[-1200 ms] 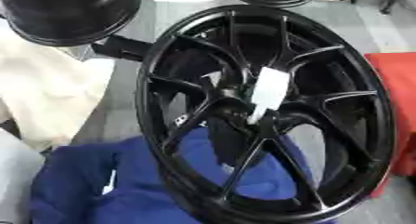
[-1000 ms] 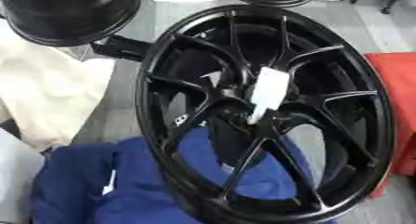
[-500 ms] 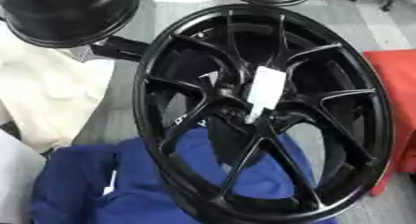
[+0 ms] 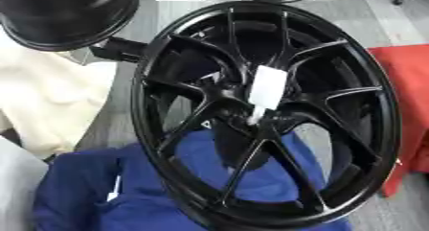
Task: Pull the pin out of the wheel hub.
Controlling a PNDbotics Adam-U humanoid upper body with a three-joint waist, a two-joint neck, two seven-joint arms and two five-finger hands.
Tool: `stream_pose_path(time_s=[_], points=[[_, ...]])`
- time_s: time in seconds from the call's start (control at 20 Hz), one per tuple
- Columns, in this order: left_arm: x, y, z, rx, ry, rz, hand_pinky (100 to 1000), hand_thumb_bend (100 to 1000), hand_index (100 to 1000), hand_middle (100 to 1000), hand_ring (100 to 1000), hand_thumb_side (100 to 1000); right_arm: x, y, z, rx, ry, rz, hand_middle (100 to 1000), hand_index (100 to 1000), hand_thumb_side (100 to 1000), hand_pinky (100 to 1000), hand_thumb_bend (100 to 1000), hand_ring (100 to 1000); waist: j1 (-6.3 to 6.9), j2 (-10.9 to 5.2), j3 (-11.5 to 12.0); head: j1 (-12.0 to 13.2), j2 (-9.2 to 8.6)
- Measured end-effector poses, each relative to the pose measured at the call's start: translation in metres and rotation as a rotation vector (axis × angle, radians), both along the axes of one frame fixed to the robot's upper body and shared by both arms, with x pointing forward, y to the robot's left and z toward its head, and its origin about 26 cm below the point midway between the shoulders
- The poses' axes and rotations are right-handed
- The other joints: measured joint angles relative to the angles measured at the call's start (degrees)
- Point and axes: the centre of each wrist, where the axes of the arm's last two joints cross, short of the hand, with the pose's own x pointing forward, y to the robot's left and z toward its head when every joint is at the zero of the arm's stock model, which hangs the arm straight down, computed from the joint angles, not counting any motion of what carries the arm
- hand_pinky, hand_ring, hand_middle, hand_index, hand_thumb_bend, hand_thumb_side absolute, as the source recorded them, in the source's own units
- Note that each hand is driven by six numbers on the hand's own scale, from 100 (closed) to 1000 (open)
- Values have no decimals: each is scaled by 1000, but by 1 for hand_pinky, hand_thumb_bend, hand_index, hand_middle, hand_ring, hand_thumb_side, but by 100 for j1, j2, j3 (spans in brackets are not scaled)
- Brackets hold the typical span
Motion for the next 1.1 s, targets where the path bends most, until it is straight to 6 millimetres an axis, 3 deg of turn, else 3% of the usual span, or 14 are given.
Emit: stream_pose_path(time_s=[0.7,1.1], points=[[-1,-50,46,682,257,-163,843,409,820,739,791,486,2,3,-1,-21,16,3,630,706,849,711,100,573,58,0,-172,67,22],[18,-77,64,922,487,-228,847,397,826,750,801,505,3,6,-2,-41,28,7,631,706,850,711,100,573,67,-24,-193,103,23]])
